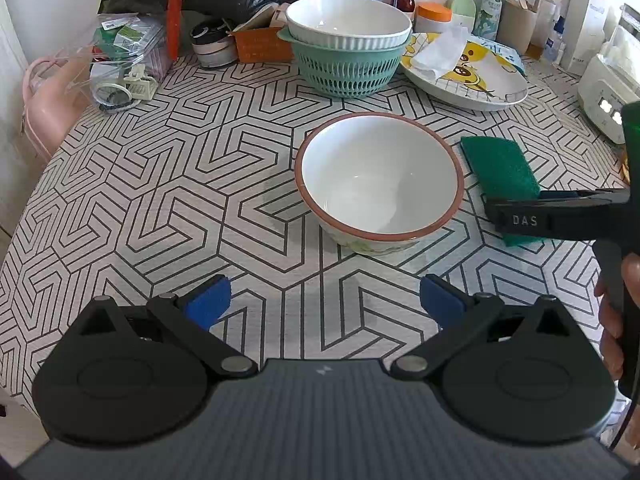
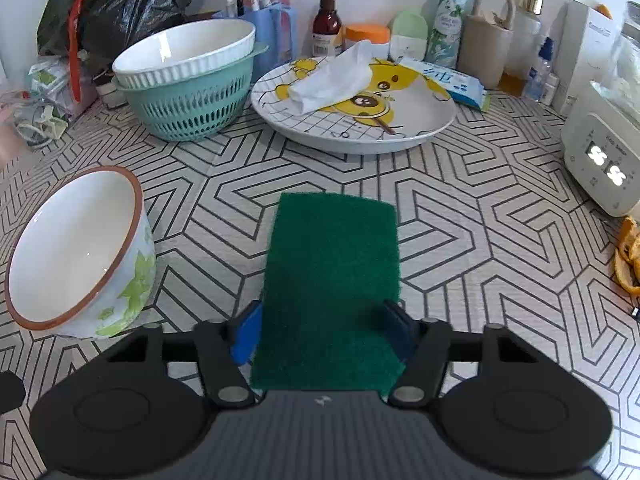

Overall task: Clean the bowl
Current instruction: 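Close the right tool on the green scouring pad's end and lift it, then grasp the white bowl's rim with the left tool while the right tool holds the pad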

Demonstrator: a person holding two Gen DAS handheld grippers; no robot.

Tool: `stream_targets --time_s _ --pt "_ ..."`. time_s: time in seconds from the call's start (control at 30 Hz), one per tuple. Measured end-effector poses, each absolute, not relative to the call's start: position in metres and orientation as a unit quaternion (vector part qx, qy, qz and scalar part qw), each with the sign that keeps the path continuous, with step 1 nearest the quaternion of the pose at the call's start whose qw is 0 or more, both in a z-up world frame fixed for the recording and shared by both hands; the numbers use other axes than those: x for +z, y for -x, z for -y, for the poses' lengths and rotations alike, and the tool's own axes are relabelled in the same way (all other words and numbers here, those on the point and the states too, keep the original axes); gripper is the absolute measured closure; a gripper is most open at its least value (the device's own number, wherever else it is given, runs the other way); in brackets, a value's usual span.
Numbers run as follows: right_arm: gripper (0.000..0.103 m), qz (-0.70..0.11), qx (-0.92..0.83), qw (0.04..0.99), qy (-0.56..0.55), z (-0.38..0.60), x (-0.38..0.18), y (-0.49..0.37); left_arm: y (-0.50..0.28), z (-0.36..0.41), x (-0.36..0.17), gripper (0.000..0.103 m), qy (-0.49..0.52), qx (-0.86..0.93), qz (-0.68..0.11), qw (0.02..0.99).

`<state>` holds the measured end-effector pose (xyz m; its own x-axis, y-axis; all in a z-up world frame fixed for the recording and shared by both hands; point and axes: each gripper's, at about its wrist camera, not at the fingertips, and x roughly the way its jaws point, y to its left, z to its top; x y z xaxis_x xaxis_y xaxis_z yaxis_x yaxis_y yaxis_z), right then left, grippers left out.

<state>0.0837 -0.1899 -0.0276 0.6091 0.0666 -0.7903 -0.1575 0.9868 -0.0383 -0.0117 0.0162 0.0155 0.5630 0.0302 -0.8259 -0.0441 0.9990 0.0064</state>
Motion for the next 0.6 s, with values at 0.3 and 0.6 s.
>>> stream_targets --time_s 0.3,0.6 --pt "0.091 -0.423 0.085 0.902 -0.009 0.222 -0.016 -0.075 0.012 -0.016 0.018 0.000 0.017 0.020 -0.463 0.886" --pt "0.090 -0.409 0.136 0.902 -0.033 0.217 -0.003 -0.050 0.012 -0.030 0.035 0.000 0.070 -0.003 -0.422 0.904"
